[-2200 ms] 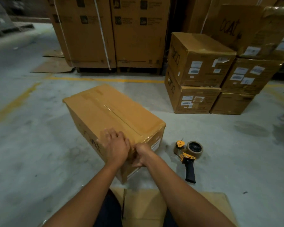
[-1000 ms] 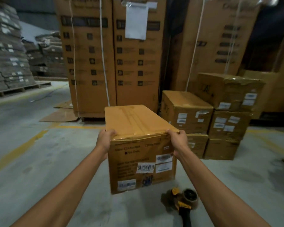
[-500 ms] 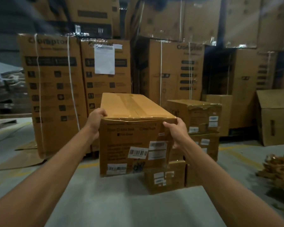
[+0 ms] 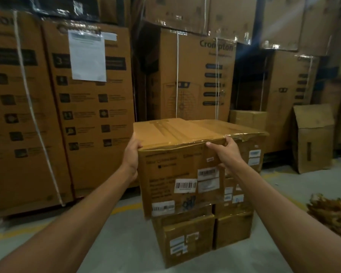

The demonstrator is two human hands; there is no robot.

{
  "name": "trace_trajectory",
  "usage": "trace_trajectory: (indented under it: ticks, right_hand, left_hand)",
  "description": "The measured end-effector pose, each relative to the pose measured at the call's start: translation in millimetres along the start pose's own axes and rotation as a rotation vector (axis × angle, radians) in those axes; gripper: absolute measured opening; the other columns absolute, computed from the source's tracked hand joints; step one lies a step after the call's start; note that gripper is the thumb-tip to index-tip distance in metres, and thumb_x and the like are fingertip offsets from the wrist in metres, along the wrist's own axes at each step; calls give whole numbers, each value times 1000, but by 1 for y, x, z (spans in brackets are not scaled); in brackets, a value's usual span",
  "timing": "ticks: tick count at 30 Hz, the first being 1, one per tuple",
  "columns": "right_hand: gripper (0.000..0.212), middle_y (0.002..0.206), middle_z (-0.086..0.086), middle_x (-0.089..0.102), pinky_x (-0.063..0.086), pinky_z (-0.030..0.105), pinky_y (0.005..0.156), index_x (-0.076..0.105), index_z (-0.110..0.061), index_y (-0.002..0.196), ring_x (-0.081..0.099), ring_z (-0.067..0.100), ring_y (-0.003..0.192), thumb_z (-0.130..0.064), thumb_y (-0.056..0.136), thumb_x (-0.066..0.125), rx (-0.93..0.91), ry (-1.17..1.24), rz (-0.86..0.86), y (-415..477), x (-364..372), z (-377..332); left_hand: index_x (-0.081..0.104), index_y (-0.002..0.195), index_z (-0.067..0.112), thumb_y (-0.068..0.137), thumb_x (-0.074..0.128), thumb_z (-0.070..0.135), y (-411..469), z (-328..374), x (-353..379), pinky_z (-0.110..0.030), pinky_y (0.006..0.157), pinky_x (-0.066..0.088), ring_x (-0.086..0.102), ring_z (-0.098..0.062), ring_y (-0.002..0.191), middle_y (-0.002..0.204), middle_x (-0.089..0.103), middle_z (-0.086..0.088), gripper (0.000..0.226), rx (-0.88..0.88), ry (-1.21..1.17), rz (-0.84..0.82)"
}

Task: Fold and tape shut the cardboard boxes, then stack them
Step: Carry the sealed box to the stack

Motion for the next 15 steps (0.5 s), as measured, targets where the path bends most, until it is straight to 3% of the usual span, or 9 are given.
trace_trajectory:
  ticks: [1,4,6,9,13,15]
  right_hand:
    - [102,134,5,58,54,56,94,39,-28,145,59,31,121,-55,59,85,22,-22,8,14,2,4]
    - [84,151,8,45,47,55,104,26,-30,155,49,34,133,-45,86,73,11,-85,27,48,11,12]
    - [76,160,9,30,40,55,110,18,-35,158,37,35,142,-47,96,60,1,-211,22,72,20,18]
    - [55,161,11,21,35,56,114,32,-37,153,29,39,145,-50,101,46,2,-404,67,103,36,23]
    - [38,167,15,2,13,58,121,53,-32,140,-2,36,154,-39,106,37,-71,-738,157,135,48,17]
    - [36,166,16,10,12,53,122,60,-23,131,0,35,154,-34,107,35,-204,-906,95,148,58,8]
  left_hand:
    - [27,157,28,101,42,29,16,-12,1,-44,91,55,59,-29,118,143,50,-7,58,-18,0,17]
    - [41,150,25,101,39,23,59,-39,-1,-51,108,43,47,-27,130,148,43,-5,50,-54,107,120]
    - [51,141,29,97,38,27,84,-48,2,-56,109,41,45,-28,129,144,44,-4,46,-63,198,117]
    - [52,135,29,94,37,32,118,-57,10,-56,111,37,41,-26,131,143,42,-3,44,-84,309,81]
    - [47,139,27,104,33,21,151,-62,23,-53,115,31,33,-25,138,150,35,-4,38,-77,402,65]
    - [48,139,26,104,33,21,162,-67,22,-48,115,31,32,-22,138,151,35,-4,38,-82,445,88]
Point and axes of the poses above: each hand's wrist, its own y-axis towards the middle knuckle, its own x-axis out of the palm, z = x × y, the point moved 6 cm from there along y, towards the middle knuckle
